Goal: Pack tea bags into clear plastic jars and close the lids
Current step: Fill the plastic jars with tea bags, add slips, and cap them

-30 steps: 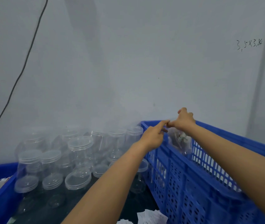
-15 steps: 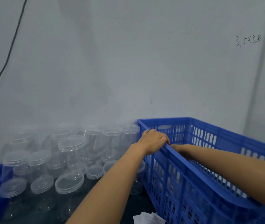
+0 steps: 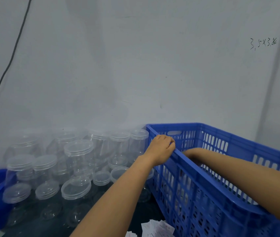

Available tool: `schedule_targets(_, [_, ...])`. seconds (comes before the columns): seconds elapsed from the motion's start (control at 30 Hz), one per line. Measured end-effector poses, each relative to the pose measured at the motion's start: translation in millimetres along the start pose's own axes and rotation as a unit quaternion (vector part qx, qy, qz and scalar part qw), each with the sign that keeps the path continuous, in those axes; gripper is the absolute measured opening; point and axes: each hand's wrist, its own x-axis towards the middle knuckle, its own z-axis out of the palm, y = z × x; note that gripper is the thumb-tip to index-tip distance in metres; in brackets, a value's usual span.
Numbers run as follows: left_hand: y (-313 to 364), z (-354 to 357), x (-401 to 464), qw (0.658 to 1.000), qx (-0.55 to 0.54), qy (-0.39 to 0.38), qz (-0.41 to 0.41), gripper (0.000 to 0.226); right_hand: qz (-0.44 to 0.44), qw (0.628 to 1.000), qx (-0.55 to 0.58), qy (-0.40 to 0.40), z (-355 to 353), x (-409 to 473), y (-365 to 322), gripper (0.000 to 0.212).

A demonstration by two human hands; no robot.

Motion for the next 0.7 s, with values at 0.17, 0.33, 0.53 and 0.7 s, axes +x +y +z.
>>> schedule_targets(0.17, [-23, -13, -20, 0.992, -0.012, 0.108, -0.06, 0.034, -0.129, 0.95, 0.15, 0.243, -27, -17, -29, 0.027])
schedule_targets(0.33, [-30, -31, -59, 0.968, -0.148, 0.183, -0.092, 0.032, -0.228, 0.894, 0.266, 0.279, -19, -46, -64, 0.024])
schedule_targets(0.53, [-55, -37, -130, 0.936, -0.189, 0.256, -0.152, 0.036, -0.288, 0.847, 0.372, 0.248, 41, -52, -101, 0.029])
schedule_targets(0.7, [-79, -49, -193, 0.828, -0.191, 0.476, -0.225, 0.039, -0.282, 0.796, 0.533, 0.049, 105, -48, -131, 0.031])
